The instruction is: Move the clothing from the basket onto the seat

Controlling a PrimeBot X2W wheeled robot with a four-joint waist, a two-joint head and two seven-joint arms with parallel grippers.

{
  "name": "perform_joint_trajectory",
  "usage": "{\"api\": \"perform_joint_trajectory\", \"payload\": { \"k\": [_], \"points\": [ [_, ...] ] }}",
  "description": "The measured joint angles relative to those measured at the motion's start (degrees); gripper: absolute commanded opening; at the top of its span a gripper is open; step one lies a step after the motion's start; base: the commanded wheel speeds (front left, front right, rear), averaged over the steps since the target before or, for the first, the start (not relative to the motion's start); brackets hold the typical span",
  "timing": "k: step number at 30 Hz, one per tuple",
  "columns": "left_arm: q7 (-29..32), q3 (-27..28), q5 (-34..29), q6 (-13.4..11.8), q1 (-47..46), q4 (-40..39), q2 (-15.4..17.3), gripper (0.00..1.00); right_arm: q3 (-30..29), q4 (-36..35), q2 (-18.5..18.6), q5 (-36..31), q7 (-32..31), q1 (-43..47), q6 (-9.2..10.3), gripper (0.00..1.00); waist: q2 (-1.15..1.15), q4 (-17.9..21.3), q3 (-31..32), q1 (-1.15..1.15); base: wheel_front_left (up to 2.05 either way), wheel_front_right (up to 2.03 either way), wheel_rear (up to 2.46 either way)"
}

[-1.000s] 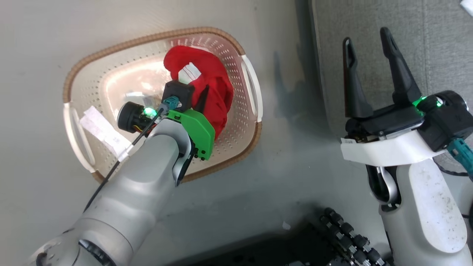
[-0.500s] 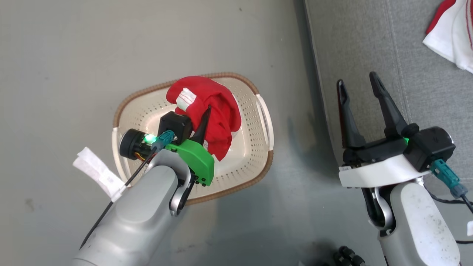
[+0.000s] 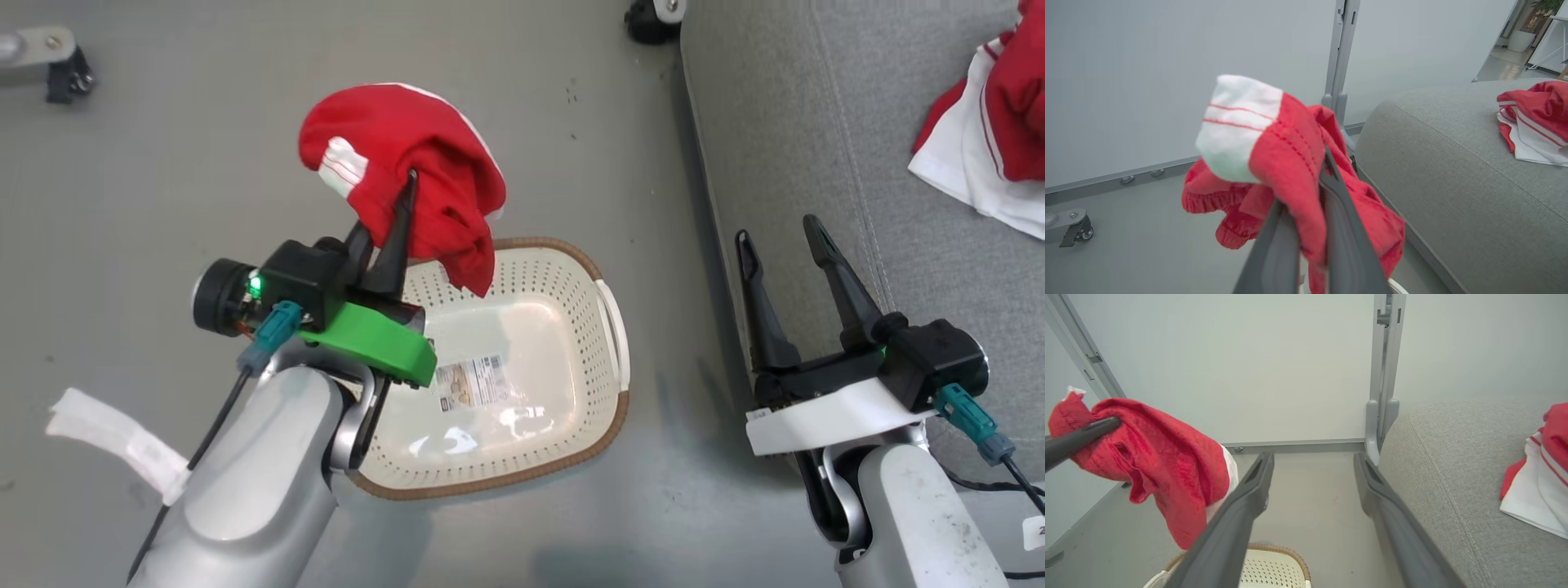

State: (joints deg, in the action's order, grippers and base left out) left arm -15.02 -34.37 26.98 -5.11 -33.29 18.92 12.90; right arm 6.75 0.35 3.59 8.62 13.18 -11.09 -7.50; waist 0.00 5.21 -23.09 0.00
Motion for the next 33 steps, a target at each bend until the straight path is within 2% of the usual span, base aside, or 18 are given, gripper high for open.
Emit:
{"api": "perform_joint_trajectory", "payload": {
  "k": [11,20,33],
  "points": [
    [0.0,6.8,-4.3,0.6,4.9,-12.6,-0.4,0.0,0.0,-0.7,-0.1,0.0,-2.1,3.2,0.0,1.0,0.0,-1.2,6.7,0.0,0.0,0.0,0.0],
    [0.0,6.5,-5.3,1.4,12.1,-16.6,-0.9,0.0,1.2,-1.2,-0.1,-0.1,-4.0,6.9,0.0,1.0,0.0,-1.1,12.8,0.0,0.0,0.0,0.0],
    [0.4,4.4,-3.7,1.0,20.8,-18.9,-1.0,0.0,2.1,-1.5,-0.2,0.4,-6.0,11.6,0.0,1.0,0.0,-0.2,20.2,0.0,0.0,0.0,0.0]
  ]
}}
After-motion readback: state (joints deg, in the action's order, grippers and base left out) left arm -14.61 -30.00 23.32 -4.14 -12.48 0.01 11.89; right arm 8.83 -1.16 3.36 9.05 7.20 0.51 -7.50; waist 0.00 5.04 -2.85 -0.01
